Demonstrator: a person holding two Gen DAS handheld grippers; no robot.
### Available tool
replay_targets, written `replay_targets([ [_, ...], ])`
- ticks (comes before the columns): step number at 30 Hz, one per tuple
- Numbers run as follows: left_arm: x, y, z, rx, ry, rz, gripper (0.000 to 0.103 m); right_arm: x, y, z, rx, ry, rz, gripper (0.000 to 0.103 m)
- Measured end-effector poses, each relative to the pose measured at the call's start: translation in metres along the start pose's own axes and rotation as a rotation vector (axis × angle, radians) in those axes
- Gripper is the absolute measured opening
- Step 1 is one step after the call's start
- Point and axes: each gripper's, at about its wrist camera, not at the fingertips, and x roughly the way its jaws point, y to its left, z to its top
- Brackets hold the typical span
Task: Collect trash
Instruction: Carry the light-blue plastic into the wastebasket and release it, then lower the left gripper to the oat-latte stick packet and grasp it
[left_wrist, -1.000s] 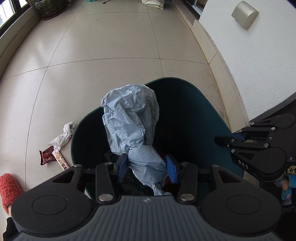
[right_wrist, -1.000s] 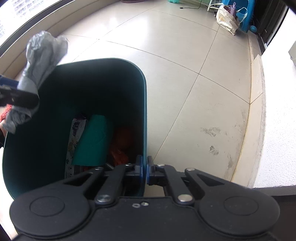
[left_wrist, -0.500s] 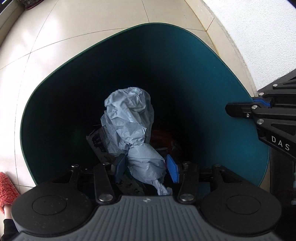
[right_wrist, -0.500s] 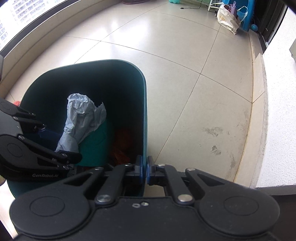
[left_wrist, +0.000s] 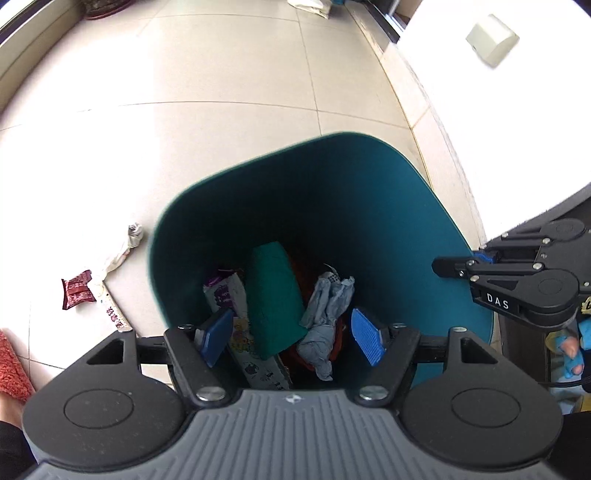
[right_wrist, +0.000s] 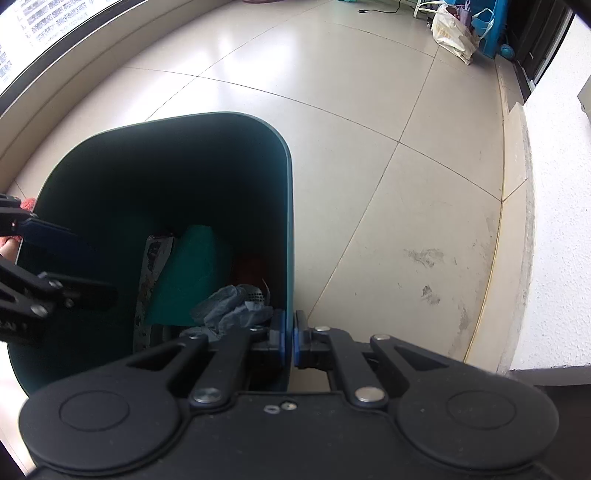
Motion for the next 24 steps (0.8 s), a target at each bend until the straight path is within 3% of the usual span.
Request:
replay_targets([
  [1, -0.007, 0.011, 0.0, -0.025, -0.021, 0.002, 0.077, 0.001, 0.0, -0.001, 0.002, 0.0, 0.0, 0.004],
  [3, -0.019, 0.032, -0.001, -0.068, -0.043, -0.088, 0.077, 0.002, 0.0, 0.0, 0.004, 0.001, 0.007, 0.004],
  [4, -0.027, 0.044, 0.0, -0.099, -0.066, -0.095, 0.077, 0.002, 0.0, 0.0, 0.007, 0.001, 0.011, 0.004],
  [6, -0.037, 0.051, 0.003, -0.125, -0.114, 0.008, 0.081, 0.002, 0.0, 0.0, -0.002, -0.001, -0.006, 0.005],
  [9, -0.047, 0.076, 0.006, -0.185, -0.137, 0.003, 0.081, 0.004, 0.002, 0.0, 0.001, 0.003, -0.012, 0.007],
  [14, -0.042, 0.141, 0.013, -0.314, -0.149, 0.112, 0.081, 0.005, 0.004, 0.001, 0.005, 0.007, -0.019, 0.008],
  [18, -0.003, 0.183, 0.01, -0.379, -0.08, 0.185, 0.081, 0.005, 0.004, 0.001, 0.008, 0.01, -0.013, 0.009],
  [24, 0.091, 0.216, -0.006, -0.423, 0.092, 0.249, 0.081, 0.006, 0.003, 0.003, 0.006, 0.015, -0.01, 0.011],
])
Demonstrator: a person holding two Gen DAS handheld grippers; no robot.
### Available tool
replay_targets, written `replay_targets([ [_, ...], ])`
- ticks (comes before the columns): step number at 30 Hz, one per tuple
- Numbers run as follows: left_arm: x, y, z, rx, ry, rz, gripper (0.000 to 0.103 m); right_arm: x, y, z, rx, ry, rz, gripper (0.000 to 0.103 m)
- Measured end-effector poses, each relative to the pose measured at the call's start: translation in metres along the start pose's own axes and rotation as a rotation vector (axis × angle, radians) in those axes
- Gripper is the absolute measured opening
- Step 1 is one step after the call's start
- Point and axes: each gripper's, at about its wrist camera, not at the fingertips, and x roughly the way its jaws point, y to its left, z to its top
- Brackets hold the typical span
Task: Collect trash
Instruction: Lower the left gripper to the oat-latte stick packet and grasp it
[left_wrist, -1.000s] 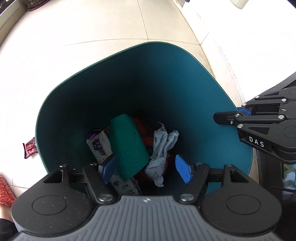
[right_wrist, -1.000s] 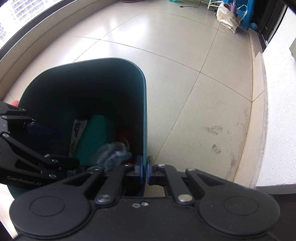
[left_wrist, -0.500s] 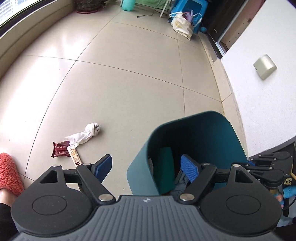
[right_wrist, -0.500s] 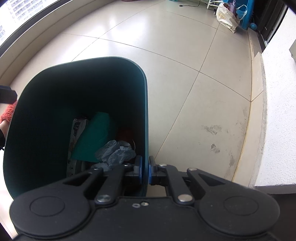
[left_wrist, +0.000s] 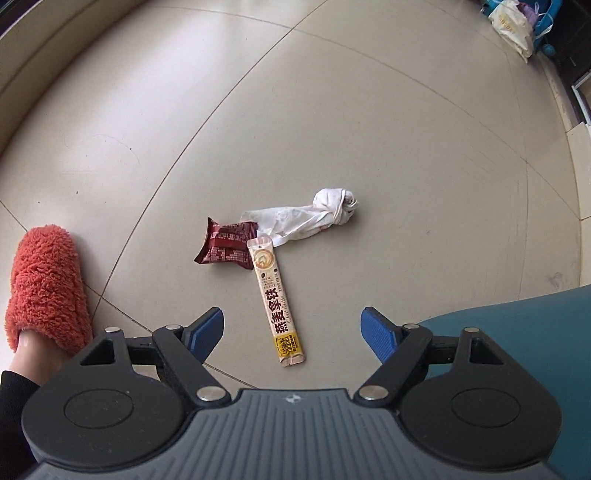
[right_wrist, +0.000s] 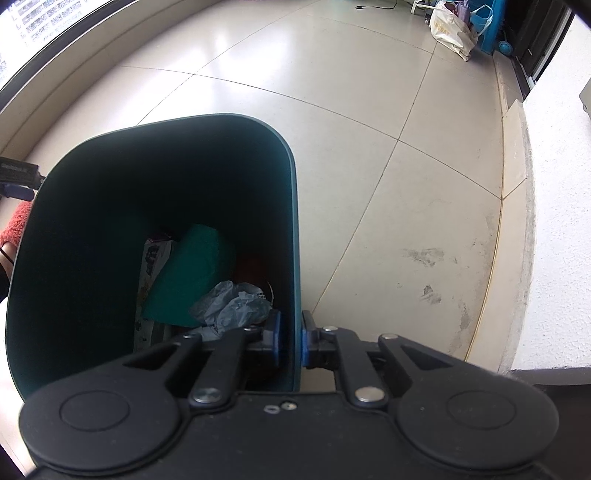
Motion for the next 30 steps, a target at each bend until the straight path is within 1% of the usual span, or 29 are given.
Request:
replay_targets([
  [3, 0.045, -0.004, -0.004, -0.006, 0.057, 0.027, 0.081, 0.003, 0.002, 0.002, -0.009, 0.006, -0.005, 0.011],
  [6, 0.08, -0.008, -0.008, 0.018, 0.083, 0.073, 0.081, 0.006, 0.002, 0.002, -0.009, 0.017, -0.002, 0.012],
  [8, 0.101, -0.007, -0.009, 0.017, 0.104, 0.088, 0.081, 0.009, 0.003, 0.003, -0.012, 0.027, -0.003, 0.012],
  [12, 0.123, -0.003, -0.009, -0.003, 0.109, 0.11, 0.081, 0.013, 0.003, 0.002, -0.018, 0.041, 0.0, 0.012],
  [16, 0.133, -0.004, -0.011, 0.017, 0.096, 0.13, 0.08, 0.016, 0.0, 0.004, -0.01, 0.052, 0.012, 0.012],
  [17, 0.134, -0.004, -0.012, 0.016, 0.094, 0.137, 0.078, 0.016, 0.001, 0.004, -0.011, 0.053, 0.011, 0.012],
  [18, 0.136, -0.004, -0.013, 0.014, 0.097, 0.142, 0.068, 0.017, 0.001, 0.005, -0.013, 0.053, 0.009, 0.012],
  [19, 0.138, -0.002, -0.014, 0.007, 0.107, 0.144, 0.061, 0.018, 0.002, 0.005, -0.016, 0.054, 0.006, 0.012],
  [20, 0.141, 0.0, -0.015, -0.004, 0.122, 0.147, 0.051, 0.018, 0.002, 0.005, -0.018, 0.055, 0.003, 0.012],
  [22, 0.141, 0.002, -0.015, -0.023, 0.112, 0.138, 0.043, 0.018, 0.003, 0.004, -0.02, 0.056, -0.001, 0.012],
  [23, 0.14, 0.002, -0.016, -0.022, 0.113, 0.139, 0.032, 0.018, 0.003, 0.004, -0.02, 0.056, -0.003, 0.012],
  [24, 0.138, 0.001, -0.016, -0.02, 0.116, 0.152, 0.024, 0.018, 0.004, 0.004, -0.021, 0.055, -0.004, 0.012],
  [27, 0.129, 0.0, -0.018, -0.019, 0.099, 0.16, 0.023, 0.018, 0.004, 0.004, -0.014, 0.056, -0.004, 0.011],
  [30, 0.107, -0.001, -0.018, -0.023, 0.071, 0.169, 0.023, 0.018, 0.005, 0.003, -0.017, 0.052, -0.009, 0.011],
])
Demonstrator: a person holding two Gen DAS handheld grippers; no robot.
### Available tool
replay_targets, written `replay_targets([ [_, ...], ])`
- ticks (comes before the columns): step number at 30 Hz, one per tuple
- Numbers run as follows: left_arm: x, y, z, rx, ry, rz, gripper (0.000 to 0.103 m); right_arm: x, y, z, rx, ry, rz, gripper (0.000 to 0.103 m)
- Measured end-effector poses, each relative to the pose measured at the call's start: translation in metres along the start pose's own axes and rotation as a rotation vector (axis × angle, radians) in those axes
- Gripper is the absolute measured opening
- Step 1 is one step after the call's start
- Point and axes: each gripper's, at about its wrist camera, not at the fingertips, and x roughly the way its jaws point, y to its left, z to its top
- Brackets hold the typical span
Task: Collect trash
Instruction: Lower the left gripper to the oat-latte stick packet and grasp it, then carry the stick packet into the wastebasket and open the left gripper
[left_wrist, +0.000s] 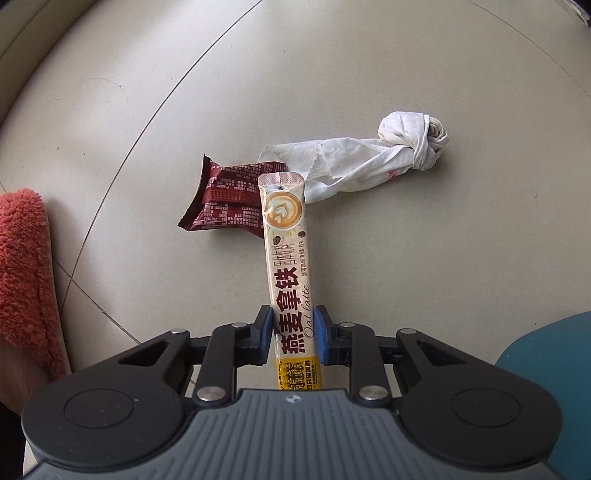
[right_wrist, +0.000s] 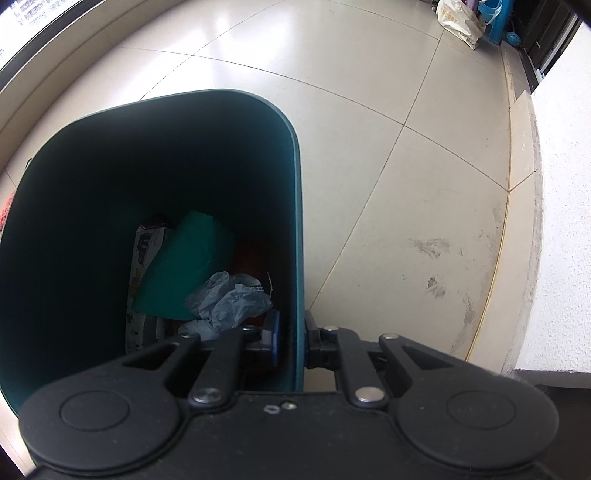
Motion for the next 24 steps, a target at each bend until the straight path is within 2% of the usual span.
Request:
replay_targets([
  [8, -0.087, -0.005, -0.012, 0.009, -0.078, -0.026, 0.023, -0.005, 0.002, -0.003, -0.007, -0.02, -0.024, 0.004],
  [19, -0.207, -0.028, -0.042, 0.149, -0.212, -0.074, 0.023, -0.005, 0.002, -0.004, -0.006, -0.028, -0.029, 0.003],
  [24, -0.249, -0.042, -0.057, 0.202, -0.265, -0.109, 0.023, -0.005, 0.006, -0.004, -0.013, -0.027, -0.04, 0.004],
])
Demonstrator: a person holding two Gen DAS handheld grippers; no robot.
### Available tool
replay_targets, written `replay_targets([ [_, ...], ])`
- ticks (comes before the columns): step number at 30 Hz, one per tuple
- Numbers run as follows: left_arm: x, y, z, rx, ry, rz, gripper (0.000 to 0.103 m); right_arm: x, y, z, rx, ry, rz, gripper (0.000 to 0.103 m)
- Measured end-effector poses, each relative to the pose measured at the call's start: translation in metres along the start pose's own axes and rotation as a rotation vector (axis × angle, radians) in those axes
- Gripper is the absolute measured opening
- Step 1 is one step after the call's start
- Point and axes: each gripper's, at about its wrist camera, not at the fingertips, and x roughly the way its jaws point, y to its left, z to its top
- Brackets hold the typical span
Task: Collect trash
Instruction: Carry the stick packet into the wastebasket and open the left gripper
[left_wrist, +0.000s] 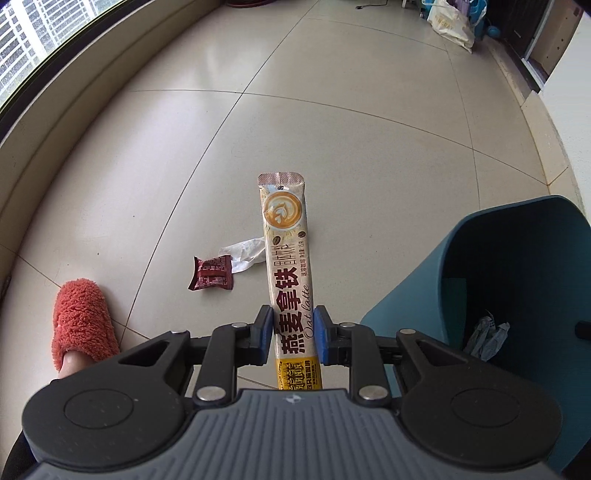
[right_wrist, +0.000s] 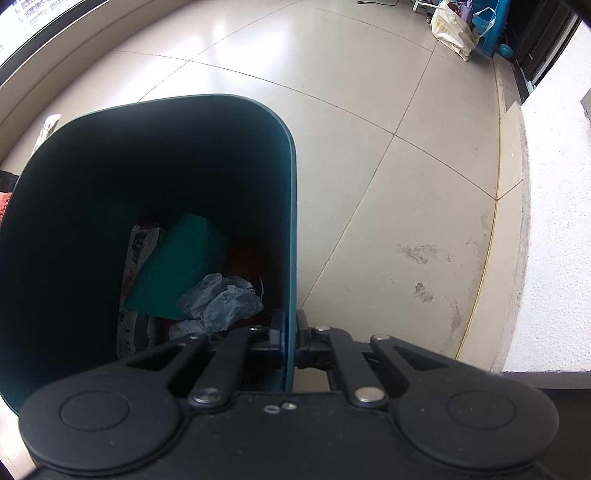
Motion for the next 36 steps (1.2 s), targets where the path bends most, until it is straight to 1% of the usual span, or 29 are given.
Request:
replay_targets([
  [4, -0.029, -0.021, -0.002, 0.058, -0.034, -0.042, 0.023, 0.0, 0.001, 0.0, 0.001, 0.005, 0.002, 0.004],
  [6, -0.043, -0.034, -0.002, 0.088, -0.055, -0.031, 0.023, 0.0, 0.0, 0.0, 0.002, 0.007, 0.006, 0.004],
  [8, -0.054, -0.049, -0.001, 0.119, -0.075, -0.038, 0.023, 0.0, 0.0, 0.001, 0.0, 0.007, 0.008, 0.004],
  [11, -0.065, -0.07, -0.002, 0.161, -0.09, -0.081, 0.023, 0.001, 0.0, 0.001, -0.007, 0.006, 0.007, 0.004],
  [13, -0.069, -0.092, -0.004, 0.203, -0.095, -0.098, 0.023, 0.001, 0.0, 0.001, -0.008, 0.006, 0.009, 0.004],
  [16, -0.059, -0.116, -0.009, 0.262, -0.088, -0.111, 0.023, 0.001, -0.001, 0.0, -0.004, 0.003, 0.018, 0.003],
  [19, -0.042, -0.141, -0.016, 0.32, -0.062, -0.109, 0.023, 0.0, -0.002, 0.0, -0.006, -0.001, 0.023, 0.003],
  [21, -0.03, -0.15, -0.019, 0.338, -0.04, -0.111, 0.023, -0.002, -0.003, -0.002, -0.007, -0.004, 0.027, 0.003],
  [23, -0.015, -0.158, -0.022, 0.358, -0.022, -0.095, 0.023, -0.002, -0.004, -0.002, -0.005, -0.006, 0.032, 0.003],
  [29, 0.022, -0.171, -0.026, 0.387, 0.033, -0.073, 0.023, -0.004, -0.005, -0.001, -0.007, -0.009, 0.04, 0.003],
  [32, 0.033, -0.173, -0.028, 0.396, 0.036, -0.07, 0.024, -0.005, -0.006, -0.001, -0.006, -0.011, 0.044, 0.003],
  [34, 0.039, -0.173, -0.028, 0.388, 0.053, -0.082, 0.024, -0.006, -0.007, -0.001, -0.006, -0.011, 0.045, 0.003],
  [36, 0.044, -0.17, -0.023, 0.371, 0.067, -0.116, 0.026, -0.006, -0.007, -0.001, -0.006, -0.011, 0.046, 0.004],
])
